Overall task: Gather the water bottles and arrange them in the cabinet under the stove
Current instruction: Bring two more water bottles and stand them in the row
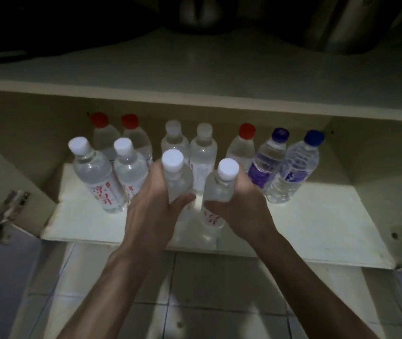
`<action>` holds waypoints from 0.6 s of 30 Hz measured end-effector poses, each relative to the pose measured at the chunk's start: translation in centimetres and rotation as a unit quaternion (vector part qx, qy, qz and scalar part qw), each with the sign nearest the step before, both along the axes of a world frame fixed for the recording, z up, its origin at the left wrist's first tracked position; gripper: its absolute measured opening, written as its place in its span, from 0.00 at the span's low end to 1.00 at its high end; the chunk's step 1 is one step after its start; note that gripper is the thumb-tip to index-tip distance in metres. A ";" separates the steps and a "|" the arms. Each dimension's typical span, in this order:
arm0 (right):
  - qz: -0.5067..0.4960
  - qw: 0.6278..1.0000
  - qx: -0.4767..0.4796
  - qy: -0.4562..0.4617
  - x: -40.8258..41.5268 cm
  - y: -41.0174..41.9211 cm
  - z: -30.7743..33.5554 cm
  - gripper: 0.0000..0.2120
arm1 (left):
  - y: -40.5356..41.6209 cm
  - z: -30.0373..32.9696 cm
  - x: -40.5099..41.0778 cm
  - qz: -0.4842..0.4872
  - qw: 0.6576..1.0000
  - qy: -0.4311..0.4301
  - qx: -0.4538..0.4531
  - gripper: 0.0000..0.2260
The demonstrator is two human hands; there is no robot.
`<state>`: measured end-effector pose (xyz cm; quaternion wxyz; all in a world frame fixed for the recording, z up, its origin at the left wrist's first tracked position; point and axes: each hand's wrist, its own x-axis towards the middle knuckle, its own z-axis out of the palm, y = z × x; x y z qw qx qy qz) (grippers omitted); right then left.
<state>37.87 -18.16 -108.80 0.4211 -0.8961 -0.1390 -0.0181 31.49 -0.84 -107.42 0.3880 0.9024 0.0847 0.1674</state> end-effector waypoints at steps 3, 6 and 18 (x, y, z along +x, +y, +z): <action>0.007 1.000 -0.013 -0.012 1.8 0.7 -0.2 0.29 | 0.5 -0.2 1.5 0.004 1.000 0.014 0.010 0.29; 0.018 0.998 -0.013 -0.052 3.3 1.4 -1.2 0.27 | 1.4 -1.2 2.8 -0.005 0.999 0.018 0.035 0.30; -0.024 0.996 0.021 -0.080 3.9 3.6 -2.8 0.31 | 2.1 -3.0 4.4 -0.020 0.998 0.022 -0.051 0.28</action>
